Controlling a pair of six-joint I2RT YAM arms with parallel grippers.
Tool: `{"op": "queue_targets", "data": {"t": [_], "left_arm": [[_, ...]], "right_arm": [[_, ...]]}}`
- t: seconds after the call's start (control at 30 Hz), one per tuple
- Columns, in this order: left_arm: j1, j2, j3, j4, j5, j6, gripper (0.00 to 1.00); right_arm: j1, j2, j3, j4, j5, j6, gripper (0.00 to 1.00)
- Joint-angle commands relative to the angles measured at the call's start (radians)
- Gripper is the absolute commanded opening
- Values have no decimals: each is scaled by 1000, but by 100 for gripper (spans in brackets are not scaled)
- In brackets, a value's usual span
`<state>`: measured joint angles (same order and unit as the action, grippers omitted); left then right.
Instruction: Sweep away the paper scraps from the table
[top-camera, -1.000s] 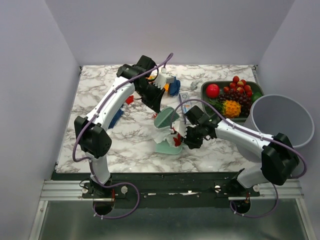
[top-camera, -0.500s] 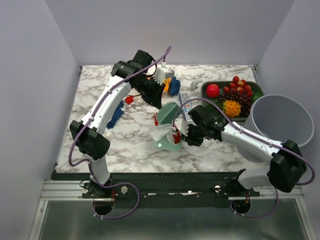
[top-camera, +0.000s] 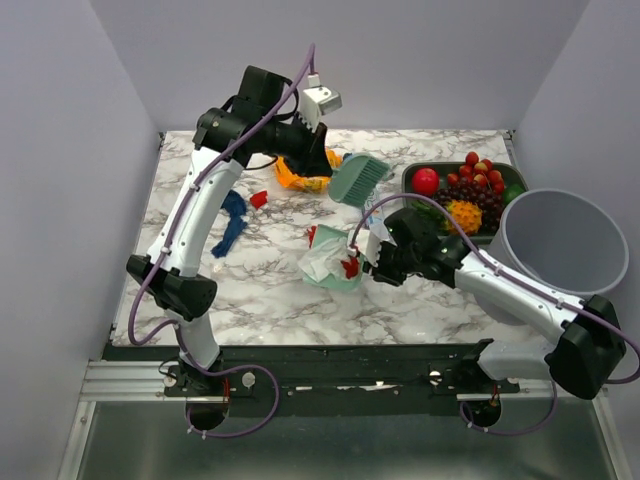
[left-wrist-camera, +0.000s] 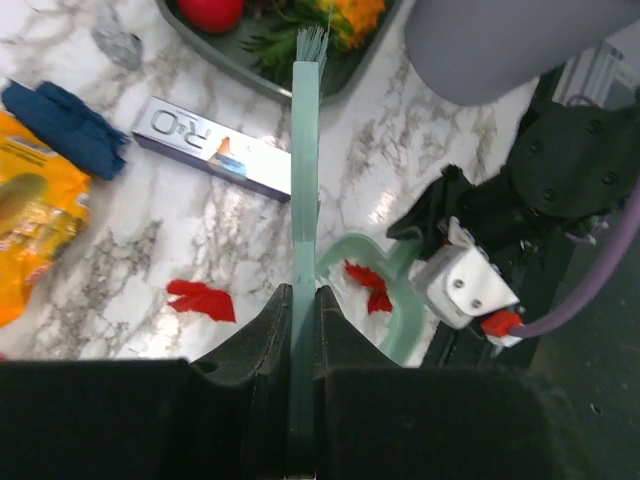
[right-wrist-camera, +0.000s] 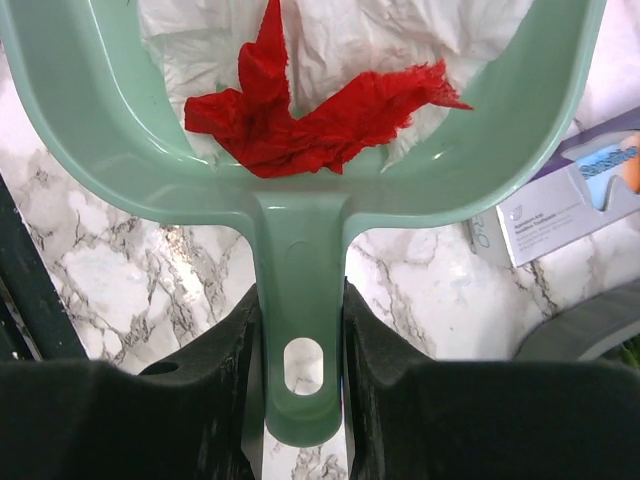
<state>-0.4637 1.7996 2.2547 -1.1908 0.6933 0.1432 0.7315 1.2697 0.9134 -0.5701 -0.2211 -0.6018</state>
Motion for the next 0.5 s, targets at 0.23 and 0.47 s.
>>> {"op": "queue_targets", "data": {"t": [0.23, 0.47], "left_arm": [[240, -216, -323, 529, -302, -172, 0], [333, -215, -526, 637, -186, -313, 0]], "right_arm": [[-53, -188, 258, -226, 147, 172, 1], [-312, -199, 424, -376, 134, 228, 0]]}}
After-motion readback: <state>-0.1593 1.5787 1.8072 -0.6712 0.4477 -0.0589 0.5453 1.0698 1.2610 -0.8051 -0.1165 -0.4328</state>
